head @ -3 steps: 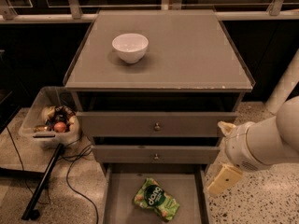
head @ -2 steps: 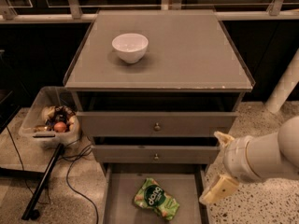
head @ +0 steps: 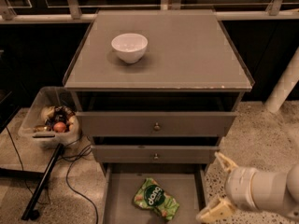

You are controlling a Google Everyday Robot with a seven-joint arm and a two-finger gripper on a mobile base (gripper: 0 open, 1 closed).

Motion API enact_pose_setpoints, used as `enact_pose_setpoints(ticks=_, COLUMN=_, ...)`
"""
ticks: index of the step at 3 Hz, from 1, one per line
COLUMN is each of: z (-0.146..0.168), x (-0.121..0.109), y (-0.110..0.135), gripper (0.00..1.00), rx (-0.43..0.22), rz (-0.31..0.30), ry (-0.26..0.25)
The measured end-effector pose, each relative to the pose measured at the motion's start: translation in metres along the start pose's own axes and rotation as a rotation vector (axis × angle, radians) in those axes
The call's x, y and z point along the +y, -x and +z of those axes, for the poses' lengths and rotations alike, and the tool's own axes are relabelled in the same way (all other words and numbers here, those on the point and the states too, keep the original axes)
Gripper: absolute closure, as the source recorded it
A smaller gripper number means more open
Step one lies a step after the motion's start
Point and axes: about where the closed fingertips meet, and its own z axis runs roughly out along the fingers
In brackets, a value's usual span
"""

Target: Pick green rice chip bag from bottom drawer and place on counter

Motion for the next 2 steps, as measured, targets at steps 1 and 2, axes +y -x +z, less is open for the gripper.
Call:
enact_pose_setpoints(ticks=1, z=0.028, x=0.014, y=-0.025, gripper=0.00, rx=0.007, rz=0.001, ry=-0.008)
enact_pose_setpoints(ticks=2, z=0.100, x=0.013, y=-0.027, gripper=0.00, rx=0.085, rz=-0.032, ry=0.005)
